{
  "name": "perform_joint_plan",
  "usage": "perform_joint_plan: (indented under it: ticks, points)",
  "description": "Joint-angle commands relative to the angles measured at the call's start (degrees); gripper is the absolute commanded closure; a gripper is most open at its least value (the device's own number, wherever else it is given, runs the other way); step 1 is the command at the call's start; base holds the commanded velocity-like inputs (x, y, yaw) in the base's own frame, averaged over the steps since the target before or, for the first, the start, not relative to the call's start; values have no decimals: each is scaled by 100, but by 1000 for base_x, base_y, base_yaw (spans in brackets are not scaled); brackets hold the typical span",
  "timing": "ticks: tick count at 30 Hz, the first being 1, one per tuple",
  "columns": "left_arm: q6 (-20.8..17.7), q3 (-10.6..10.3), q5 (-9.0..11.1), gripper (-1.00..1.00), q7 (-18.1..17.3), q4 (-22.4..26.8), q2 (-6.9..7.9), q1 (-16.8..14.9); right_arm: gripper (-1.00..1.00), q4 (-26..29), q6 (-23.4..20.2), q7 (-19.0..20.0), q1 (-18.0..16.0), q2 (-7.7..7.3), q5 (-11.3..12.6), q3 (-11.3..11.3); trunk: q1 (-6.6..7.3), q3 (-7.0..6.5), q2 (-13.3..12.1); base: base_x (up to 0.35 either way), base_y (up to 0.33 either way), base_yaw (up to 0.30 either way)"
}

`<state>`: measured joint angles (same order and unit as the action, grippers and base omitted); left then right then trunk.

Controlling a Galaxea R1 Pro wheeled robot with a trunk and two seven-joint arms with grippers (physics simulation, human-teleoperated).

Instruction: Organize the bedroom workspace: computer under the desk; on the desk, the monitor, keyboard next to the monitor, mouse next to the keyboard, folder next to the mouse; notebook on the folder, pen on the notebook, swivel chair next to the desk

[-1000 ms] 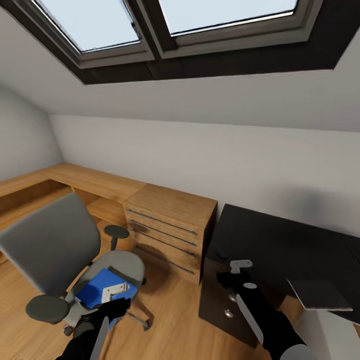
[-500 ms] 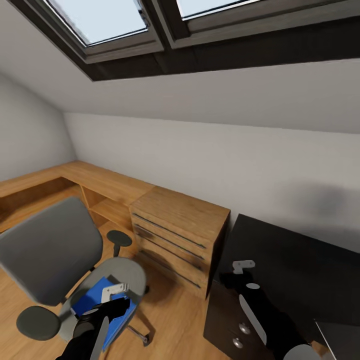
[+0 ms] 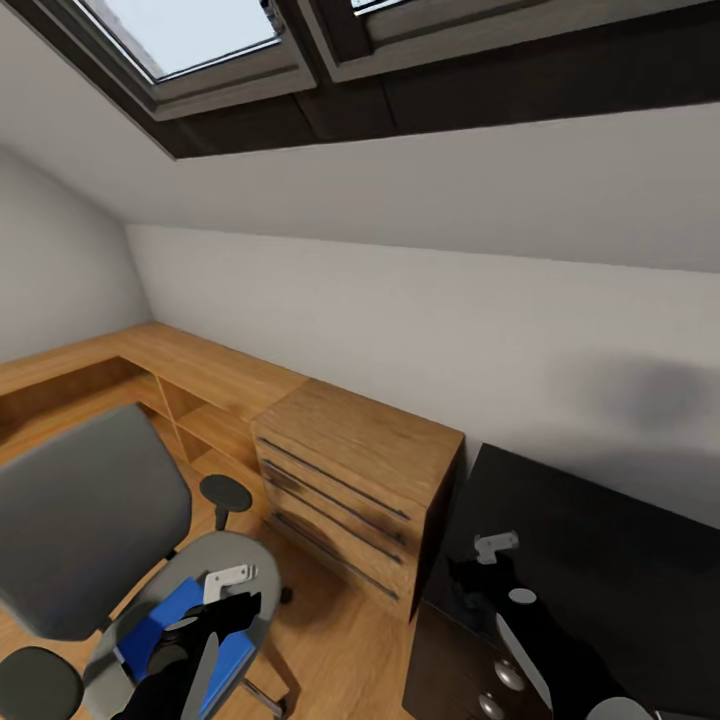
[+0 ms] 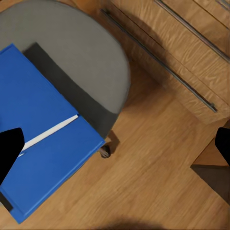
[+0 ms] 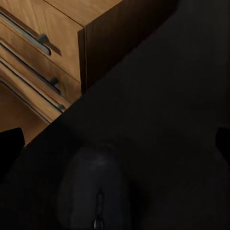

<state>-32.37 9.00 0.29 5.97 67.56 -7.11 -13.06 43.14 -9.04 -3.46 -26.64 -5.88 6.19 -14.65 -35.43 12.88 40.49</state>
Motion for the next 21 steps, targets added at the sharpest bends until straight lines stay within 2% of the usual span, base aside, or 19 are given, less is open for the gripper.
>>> perform_joint_plan:
  ticks: [1,4,10,16,21]
  points:
    - [-29,7,5,-100,11,9,-6,-4,-100,-63,44,-21,-5,-8,4,-38,-2,9,8,37,-19,3]
    - [-26,6,6,-100,10,12,-8,-4,-100,-322,258,37,-10,1,-151,-43,-2,9,8,19,-10,2]
    - [-35,6,9,-100,9,106,-12,-4,-100,-536,378,79,-16,6,-248,-46,-2,9,8,7,-4,1]
    - [-56,11,26,-100,9,380,-25,-4,-100,-581,349,189,-22,19,-263,-47,-2,9,8,1,0,0]
    - [-58,13,31,-100,9,419,-23,-4,-100,-577,196,229,-24,30,-256,-47,-2,9,8,0,0,0]
